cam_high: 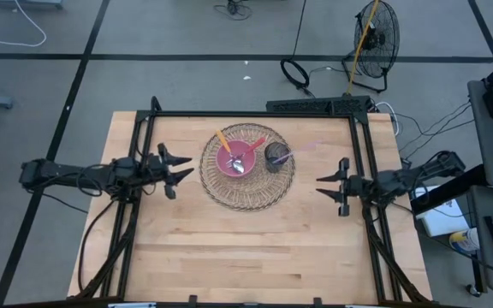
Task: Pick & Place Utensil
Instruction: Return to Home Position
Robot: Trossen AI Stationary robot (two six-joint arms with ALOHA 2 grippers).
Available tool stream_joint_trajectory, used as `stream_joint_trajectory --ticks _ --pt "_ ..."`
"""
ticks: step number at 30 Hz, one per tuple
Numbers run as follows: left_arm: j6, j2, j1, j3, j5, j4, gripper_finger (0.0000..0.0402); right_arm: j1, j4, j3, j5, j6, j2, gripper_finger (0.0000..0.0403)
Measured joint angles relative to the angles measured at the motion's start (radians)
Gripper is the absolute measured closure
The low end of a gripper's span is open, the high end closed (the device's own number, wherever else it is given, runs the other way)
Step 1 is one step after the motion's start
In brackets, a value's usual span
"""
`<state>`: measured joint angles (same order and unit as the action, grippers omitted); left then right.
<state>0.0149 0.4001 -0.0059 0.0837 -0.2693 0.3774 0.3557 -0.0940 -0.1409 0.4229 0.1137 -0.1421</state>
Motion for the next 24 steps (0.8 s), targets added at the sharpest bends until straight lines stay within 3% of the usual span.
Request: stream_joint_trajectory --ticks 15,24 --pt "-0.006 -0.05 0.0 -0.054 0.008 -0.017 0.0231 -0.048 -0.007 0.058 0.021 0.009 0.061 0.0273" --pt "0.001 -0.049 0.0 -0.054 0.06 -0.055 0.0231 -0.213 0.022 0.059 -0.161 0.003 0.061 0.0273"
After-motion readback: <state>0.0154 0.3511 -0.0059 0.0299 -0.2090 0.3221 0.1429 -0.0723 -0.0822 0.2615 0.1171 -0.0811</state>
